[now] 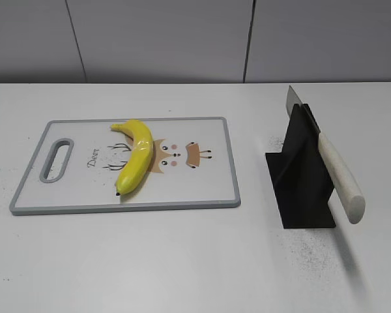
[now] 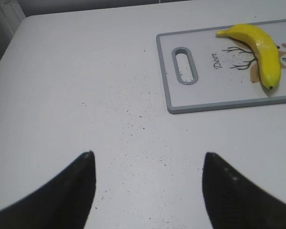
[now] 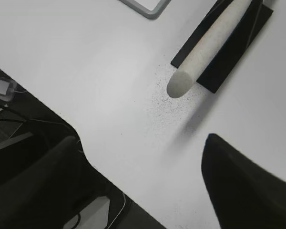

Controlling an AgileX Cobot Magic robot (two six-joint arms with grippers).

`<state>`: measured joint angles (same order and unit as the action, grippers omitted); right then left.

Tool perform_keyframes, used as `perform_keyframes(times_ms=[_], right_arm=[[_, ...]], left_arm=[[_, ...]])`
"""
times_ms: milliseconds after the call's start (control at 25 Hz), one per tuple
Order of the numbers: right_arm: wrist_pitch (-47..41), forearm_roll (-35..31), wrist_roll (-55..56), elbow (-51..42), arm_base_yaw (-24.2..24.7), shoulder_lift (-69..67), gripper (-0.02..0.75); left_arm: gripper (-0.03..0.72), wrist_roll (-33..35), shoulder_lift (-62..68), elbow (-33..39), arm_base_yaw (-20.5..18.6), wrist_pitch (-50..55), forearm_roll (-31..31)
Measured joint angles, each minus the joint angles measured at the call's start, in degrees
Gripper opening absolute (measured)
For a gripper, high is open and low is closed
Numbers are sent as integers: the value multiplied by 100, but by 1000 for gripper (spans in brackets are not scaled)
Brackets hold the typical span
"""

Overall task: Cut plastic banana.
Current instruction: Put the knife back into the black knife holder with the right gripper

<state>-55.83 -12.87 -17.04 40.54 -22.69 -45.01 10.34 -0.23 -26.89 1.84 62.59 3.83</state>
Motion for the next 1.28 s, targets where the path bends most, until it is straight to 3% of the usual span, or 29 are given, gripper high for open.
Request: perform_keyframes(times_ms=[440, 1280], right_arm=[[-222, 0, -204, -985, 0, 2703, 581], [-465, -20, 117, -1110, 31, 4536, 581]], left_arm=[[570, -126, 0, 6, 0, 0, -45], [562, -126, 0, 6, 0, -5, -57]])
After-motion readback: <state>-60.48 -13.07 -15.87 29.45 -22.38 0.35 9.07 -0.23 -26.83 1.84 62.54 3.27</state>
